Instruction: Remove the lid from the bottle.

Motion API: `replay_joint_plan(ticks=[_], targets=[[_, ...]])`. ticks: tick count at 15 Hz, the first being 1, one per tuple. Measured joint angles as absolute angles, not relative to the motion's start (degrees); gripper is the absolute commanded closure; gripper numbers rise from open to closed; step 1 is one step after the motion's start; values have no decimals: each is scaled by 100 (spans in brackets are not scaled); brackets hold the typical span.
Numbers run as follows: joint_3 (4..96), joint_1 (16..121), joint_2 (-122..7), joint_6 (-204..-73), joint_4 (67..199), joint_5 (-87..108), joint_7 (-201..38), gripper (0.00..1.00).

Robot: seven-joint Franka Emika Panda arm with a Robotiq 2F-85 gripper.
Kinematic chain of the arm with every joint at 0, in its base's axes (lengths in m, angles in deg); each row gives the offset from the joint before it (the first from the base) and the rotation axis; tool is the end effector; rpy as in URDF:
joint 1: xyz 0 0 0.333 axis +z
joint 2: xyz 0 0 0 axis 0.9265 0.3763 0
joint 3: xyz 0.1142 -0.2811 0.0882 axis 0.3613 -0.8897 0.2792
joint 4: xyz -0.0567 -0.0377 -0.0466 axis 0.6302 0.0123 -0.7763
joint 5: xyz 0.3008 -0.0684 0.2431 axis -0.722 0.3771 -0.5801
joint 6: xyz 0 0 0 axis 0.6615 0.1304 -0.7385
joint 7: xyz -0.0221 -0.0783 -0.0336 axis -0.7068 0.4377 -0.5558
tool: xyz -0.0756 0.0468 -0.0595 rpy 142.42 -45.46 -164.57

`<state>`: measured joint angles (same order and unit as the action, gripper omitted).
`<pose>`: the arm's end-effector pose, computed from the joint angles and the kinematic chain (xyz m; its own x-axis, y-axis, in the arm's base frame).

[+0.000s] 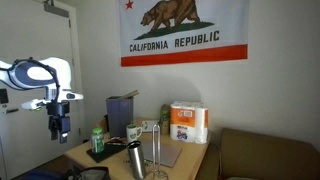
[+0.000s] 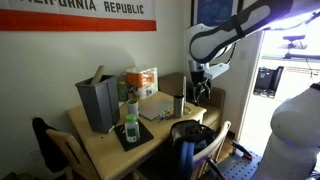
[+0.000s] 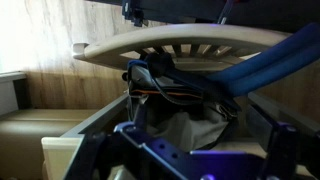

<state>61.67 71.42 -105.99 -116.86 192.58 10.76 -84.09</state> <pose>0.3455 0.0630 0.4081 0.9818 0.1494 -0.1173 0.1641 -0.9781 0.1278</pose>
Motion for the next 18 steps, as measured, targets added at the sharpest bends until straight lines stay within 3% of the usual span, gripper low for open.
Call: replay_joint_plan(ticks=[7, 12, 18], targets=[[6103, 7191, -10295, -12225, 19229, 1079, -8739, 0], [6066, 7557, -8694, -13897, 18473, 1065, -9709, 0], [6471, 8017, -6606, -14522, 16635, 1035, -10705, 0]])
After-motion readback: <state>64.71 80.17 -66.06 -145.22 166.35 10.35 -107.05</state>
